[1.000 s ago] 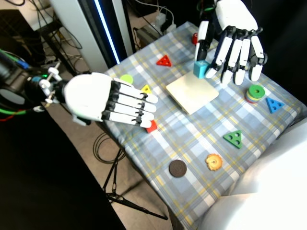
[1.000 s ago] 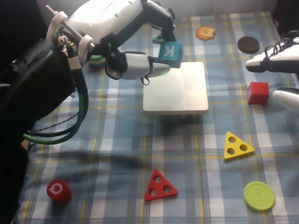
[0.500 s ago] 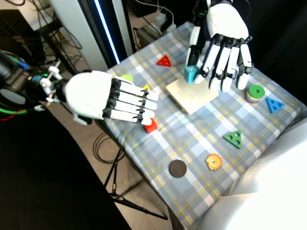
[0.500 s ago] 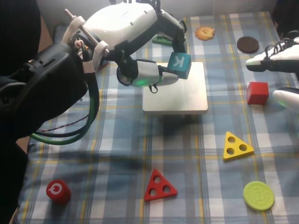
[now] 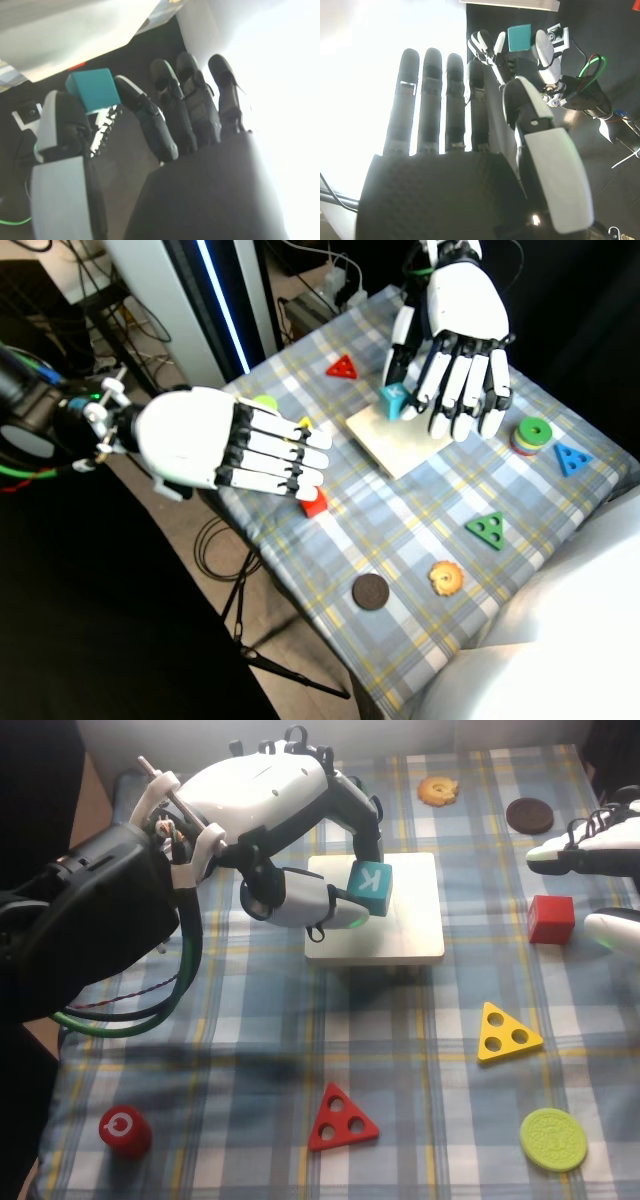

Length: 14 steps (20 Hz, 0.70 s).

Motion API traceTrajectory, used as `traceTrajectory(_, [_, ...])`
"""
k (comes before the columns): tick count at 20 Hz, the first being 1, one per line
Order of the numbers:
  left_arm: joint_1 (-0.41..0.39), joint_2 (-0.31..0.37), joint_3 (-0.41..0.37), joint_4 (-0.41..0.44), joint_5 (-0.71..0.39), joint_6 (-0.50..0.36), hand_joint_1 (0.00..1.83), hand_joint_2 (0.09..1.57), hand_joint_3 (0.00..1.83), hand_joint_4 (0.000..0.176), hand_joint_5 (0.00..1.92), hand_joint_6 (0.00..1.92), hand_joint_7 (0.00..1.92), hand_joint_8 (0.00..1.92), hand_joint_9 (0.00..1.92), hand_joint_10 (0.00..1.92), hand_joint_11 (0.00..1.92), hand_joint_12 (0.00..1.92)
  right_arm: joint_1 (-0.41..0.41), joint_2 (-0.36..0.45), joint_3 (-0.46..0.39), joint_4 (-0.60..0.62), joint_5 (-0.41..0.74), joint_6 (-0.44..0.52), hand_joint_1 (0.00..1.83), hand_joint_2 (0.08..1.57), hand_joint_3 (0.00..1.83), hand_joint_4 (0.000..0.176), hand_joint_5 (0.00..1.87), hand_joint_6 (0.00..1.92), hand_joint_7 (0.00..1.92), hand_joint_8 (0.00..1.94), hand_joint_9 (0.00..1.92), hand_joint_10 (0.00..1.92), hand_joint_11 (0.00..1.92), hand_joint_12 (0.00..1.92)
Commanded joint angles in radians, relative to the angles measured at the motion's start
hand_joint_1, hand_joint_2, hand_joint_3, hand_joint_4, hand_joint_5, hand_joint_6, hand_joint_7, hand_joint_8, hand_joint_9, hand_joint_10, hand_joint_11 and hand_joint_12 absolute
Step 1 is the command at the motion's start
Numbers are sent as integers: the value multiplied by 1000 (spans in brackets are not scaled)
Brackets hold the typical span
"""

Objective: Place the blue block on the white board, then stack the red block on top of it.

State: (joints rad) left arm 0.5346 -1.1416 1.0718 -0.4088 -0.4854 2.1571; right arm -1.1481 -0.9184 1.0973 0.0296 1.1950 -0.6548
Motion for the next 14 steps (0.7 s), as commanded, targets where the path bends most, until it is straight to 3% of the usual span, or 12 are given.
traceTrajectory(1, [-5, 6, 1, 16, -96, -2, 1083, 1086, 2, 55, 1045, 870, 715, 3, 485, 2, 0, 504, 13, -1, 4, 16, 122, 8, 588, 1391, 0, 0, 548, 0, 624, 1, 581, 2, 319, 486])
traceTrajectory(3, [-5, 10, 4, 12, -92, -2, 1087, 1092, 1, 34, 1033, 889, 724, 2, 486, 1, 0, 480, 12, -1, 4, 16, 122, 8, 589, 1387, 0, 0, 550, 1, 627, 2, 584, 3, 326, 486])
traceTrajectory(4, [-5, 12, 6, 9, -90, -2, 1087, 1092, 1, 34, 1031, 892, 725, 2, 486, 1, 0, 476, 12, -1, 4, 16, 122, 8, 589, 1387, 0, 0, 550, 1, 627, 1, 584, 2, 326, 485])
traceTrajectory(5, [-6, 12, 10, 7, -88, -2, 1080, 1093, 0, 51, 1030, 895, 728, 2, 488, 1, 0, 483, 11, -1, 4, 16, 122, 8, 590, 1386, 0, 0, 552, 2, 629, 2, 584, 2, 327, 483])
traceTrajectory(7, [-7, 8, 16, -2, -86, -2, 1075, 1094, 0, 64, 1028, 897, 735, 2, 498, 2, 0, 509, 11, -2, 4, 16, 121, 8, 594, 1389, 0, 0, 550, 1, 627, 1, 584, 2, 328, 480])
traceTrajectory(8, [-8, 5, 20, -5, -84, -2, 1078, 1095, 0, 53, 1026, 901, 739, 2, 501, 2, 0, 528, 11, -3, 4, 16, 121, 8, 595, 1389, 0, 0, 551, 1, 628, 1, 585, 2, 329, 479])
traceTrajectory(10, [-10, 0, 29, -10, -79, -2, 1078, 1095, 0, 51, 1026, 902, 740, 2, 506, 3, 4, 538, 11, -3, 5, 16, 121, 8, 595, 1388, 0, 0, 552, 1, 625, 0, 581, 0, 330, 479])
traceTrajectory(11, [-12, -4, 34, -12, -74, -2, 1072, 1093, 0, 75, 1030, 894, 738, 1, 506, 2, 4, 554, 11, -4, 5, 16, 121, 8, 597, 1388, 0, 0, 554, 2, 625, 0, 581, 0, 329, 478])
traceTrajectory(12, [-14, -8, 40, -15, -70, -2, 1070, 1092, 0, 81, 1030, 893, 735, 0, 503, 0, 0, 557, 11, -4, 6, 16, 121, 8, 599, 1389, 0, 0, 552, 1, 624, 0, 580, 0, 328, 477])
traceTrajectory(13, [-14, -12, 44, -19, -68, -2, 1060, 1093, 0, 107, 1028, 896, 727, 3, 499, 1, 0, 544, 11, -5, 6, 16, 121, 8, 601, 1388, 0, 0, 552, 1, 627, 1, 584, 2, 333, 478])
traceTrajectory(14, [-15, -15, 49, -21, -65, -2, 1056, 1093, 0, 115, 1026, 899, 722, 1, 498, 1, 0, 542, 11, -5, 7, 16, 121, 8, 598, 1388, 0, 0, 552, 1, 625, 1, 583, 1, 334, 479])
